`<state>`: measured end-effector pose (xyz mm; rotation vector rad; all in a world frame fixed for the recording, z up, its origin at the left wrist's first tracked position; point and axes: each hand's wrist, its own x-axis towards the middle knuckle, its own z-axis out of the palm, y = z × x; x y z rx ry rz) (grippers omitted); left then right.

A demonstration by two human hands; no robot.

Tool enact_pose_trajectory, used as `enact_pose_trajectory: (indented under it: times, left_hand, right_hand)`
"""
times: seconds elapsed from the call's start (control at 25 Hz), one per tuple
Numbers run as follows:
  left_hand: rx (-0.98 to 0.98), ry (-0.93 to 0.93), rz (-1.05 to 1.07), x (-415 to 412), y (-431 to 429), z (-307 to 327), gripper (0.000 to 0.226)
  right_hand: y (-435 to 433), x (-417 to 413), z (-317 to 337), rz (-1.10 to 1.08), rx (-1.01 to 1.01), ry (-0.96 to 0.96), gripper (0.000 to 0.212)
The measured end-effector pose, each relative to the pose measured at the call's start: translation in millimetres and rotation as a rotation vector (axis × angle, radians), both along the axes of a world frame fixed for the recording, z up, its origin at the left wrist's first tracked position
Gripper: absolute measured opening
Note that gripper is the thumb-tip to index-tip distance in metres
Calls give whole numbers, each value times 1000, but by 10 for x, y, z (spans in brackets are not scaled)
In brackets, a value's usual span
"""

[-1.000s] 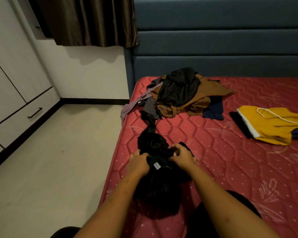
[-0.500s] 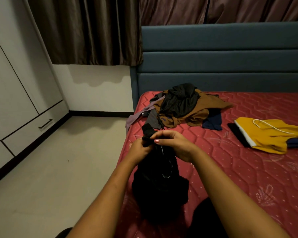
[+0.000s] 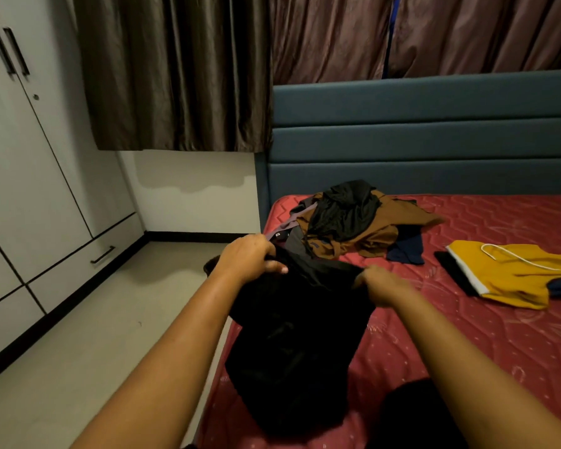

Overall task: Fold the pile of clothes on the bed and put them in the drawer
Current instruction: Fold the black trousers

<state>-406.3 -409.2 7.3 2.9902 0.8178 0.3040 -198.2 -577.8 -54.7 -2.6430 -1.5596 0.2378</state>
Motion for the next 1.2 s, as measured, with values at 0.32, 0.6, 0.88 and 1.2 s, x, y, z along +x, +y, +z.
enact_pose_trajectory:
  times: [0.32, 0.6, 0.88, 1.2]
  left_hand:
    - [258, 285, 153, -41, 110, -171, 28]
    - [-480, 574, 140, -113, 568, -155, 28]
    - [-488, 752, 505, -98, 675, -1011, 39]
    - [-330, -1088, 335, 1074, 1014, 953, 41]
  right_hand:
    - [159, 109, 630, -351, 69, 322, 54]
    - [90, 305, 631, -97, -199, 863, 44]
    - [196, -24, -124, -3, -731, 882, 10]
    - [649, 976, 2334, -332, 908, -158, 33]
